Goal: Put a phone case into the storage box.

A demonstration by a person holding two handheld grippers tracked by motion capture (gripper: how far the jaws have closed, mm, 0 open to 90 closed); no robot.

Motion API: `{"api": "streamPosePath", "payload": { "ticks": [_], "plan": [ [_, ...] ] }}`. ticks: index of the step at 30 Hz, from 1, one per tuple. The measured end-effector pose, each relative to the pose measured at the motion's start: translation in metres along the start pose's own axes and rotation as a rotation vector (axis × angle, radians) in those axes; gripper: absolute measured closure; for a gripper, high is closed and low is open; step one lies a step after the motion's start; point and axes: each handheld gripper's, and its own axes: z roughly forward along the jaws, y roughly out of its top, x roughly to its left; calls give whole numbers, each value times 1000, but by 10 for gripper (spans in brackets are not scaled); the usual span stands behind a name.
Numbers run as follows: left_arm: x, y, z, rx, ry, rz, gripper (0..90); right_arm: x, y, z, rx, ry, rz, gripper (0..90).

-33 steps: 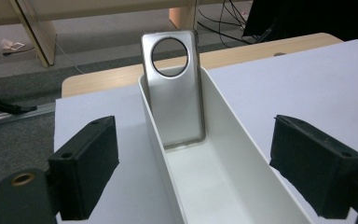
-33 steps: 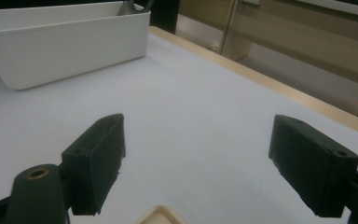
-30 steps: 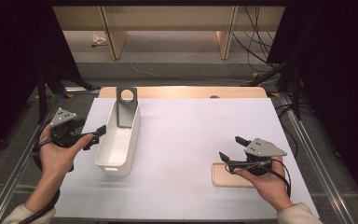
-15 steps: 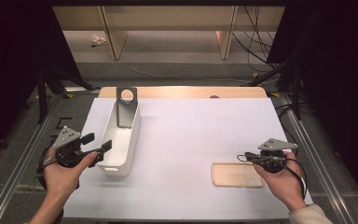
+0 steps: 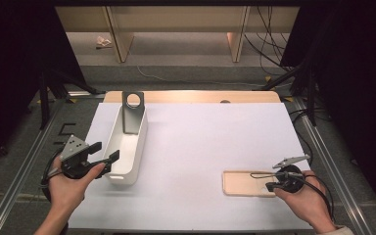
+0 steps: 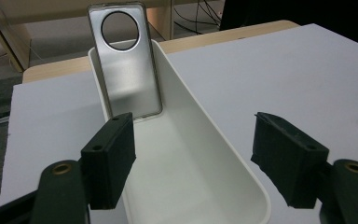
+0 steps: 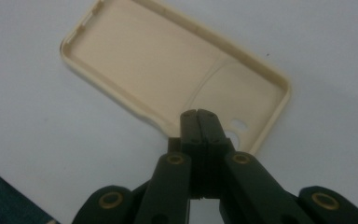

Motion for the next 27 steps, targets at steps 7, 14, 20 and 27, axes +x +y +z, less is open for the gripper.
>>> {"api": "streamPosePath", "payload": {
  "ticks": [7, 14, 20, 27],
  "plan": [
    [0, -1, 1, 3, 0, 5, 299, 1, -5, 4, 103, 17, 11, 900],
    [-2, 1, -1, -6, -7, 12, 301, 2, -9, 11, 212, 16, 35, 900],
    [-2, 0, -1, -3, -5, 12, 301, 1, -9, 17, 276, -1, 38, 900],
    [-1, 0, -1, -4, -3, 12, 301, -8, 1, 28, 322, -49, 60, 900]
  ]
}}
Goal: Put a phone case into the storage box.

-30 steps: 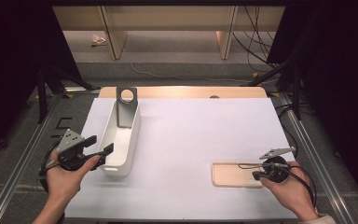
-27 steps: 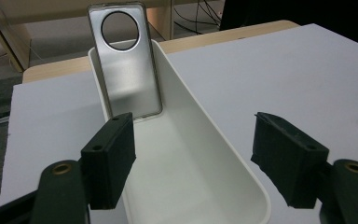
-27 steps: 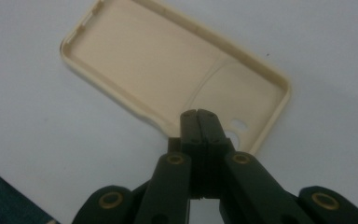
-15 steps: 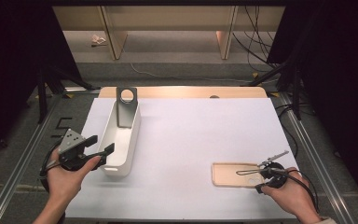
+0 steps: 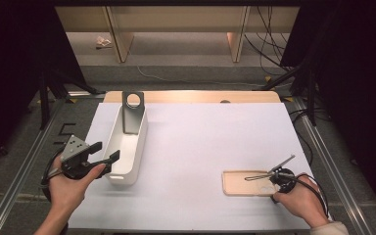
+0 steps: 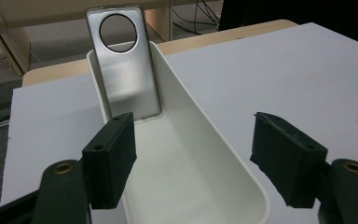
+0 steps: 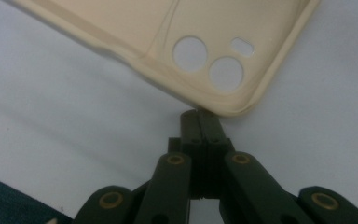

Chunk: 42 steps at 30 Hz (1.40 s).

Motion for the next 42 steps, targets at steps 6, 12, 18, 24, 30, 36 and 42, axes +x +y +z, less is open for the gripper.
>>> {"api": "streamPosePath", "payload": {
  "ticks": [6, 12, 18, 24, 30, 36, 42],
  "plan": [
    [0, 0, 0, 1, 1, 1, 301, -13, 29, 2, -28, -82, -6, 900],
    [-1, 0, -1, -4, 0, 2, 302, -18, 77, 9, -83, -141, -33, 900],
    [-1, -1, -2, -5, -3, 1, 302, -10, 119, 18, -144, -168, -52, 900],
    [-2, -3, -4, -12, -7, 5, 303, -1, 128, 14, -187, -160, -79, 900],
    [-3, -4, -3, -9, -5, 9, 299, -1, 105, -2, -368, -170, -196, 756],
    [-8, -6, 0, -4, -14, 20, 295, -6, 82, -9, -517, -147, -287, 557],
    [-9, -9, 2, 8, -23, 23, 281, -2, 72, -12, -534, -128, -460, 397]
  ]
}}
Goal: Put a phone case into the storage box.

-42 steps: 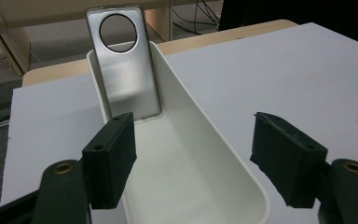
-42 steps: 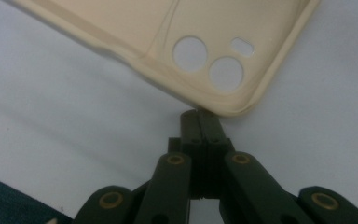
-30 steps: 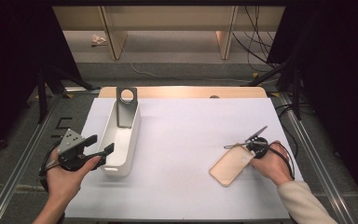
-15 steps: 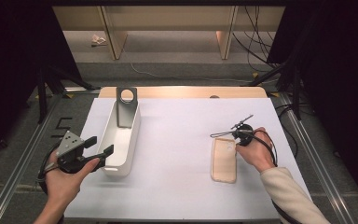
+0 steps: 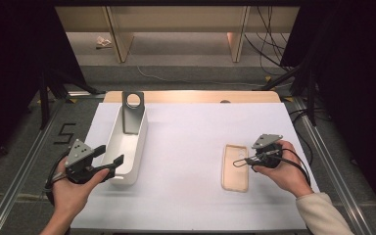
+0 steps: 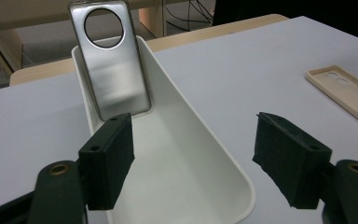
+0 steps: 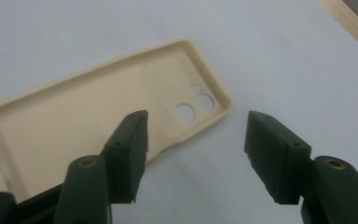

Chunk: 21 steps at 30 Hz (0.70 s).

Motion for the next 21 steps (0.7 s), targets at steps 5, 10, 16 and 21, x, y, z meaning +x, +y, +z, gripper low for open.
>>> {"api": "streamPosePath", "payload": {
  "ticks": [5, 10, 16, 21],
  "plan": [
    [1, -1, 0, 2, 1, -3, 276, 10, 5, -5, 13, 80, -127, 326],
    [1, -1, 1, 3, -3, -2, 273, 26, 11, -6, 65, 152, -231, 311],
    [0, 0, 0, -2, -4, -2, 271, 45, 20, -4, 127, 194, -301, 327],
    [0, 0, 1, -1, -6, 1, 268, 58, 27, 1, 190, 232, -373, 378]
  ]
}}
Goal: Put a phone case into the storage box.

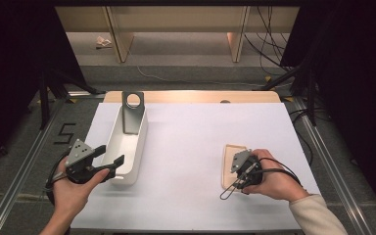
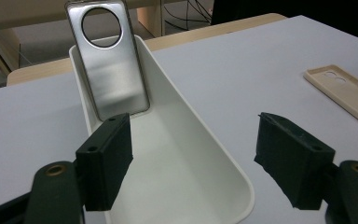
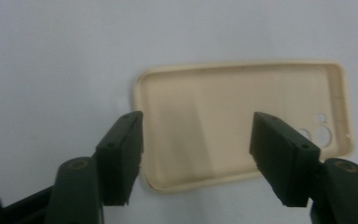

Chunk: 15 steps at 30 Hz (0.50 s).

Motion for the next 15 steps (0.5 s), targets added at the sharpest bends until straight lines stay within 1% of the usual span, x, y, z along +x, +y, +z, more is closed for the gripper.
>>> {"api": "streamPosePath", "payload": {
  "ticks": [2, 4, 5, 7, 8, 10, 11, 13, 15],
  "plan": [
    [0, 0, 0, -1, 0, 0, 268, 3, 4, 3, 33, 26, -31, 399],
    [0, 0, 0, -1, 0, 1, 267, 6, 7, 5, 65, 38, -57, 457],
    [0, 0, 0, 0, -1, 1, 266, 6, 7, 6, 81, 53, -62, 461],
    [-1, 0, 0, 0, -2, 2, 266, 7, 8, 9, 106, 65, -82, 488],
    [-1, 0, 1, 0, -2, 2, 265, 8, 8, 10, 119, 73, -79, 488],
    [-1, 0, 1, -1, -2, 3, 265, 9, 8, 13, 127, 83, -91, 505],
    [-1, 1, 1, -1, -2, 2, 265, 10, 9, 14, 144, 90, -92, 508],
    [-1, 1, 1, -1, -3, 3, 265, 10, 9, 16, 149, 91, -99, 533],
    [-1, 0, 1, 1, -3, 3, 265, 10, 10, 18, 156, 103, -104, 551]
  ]
}}
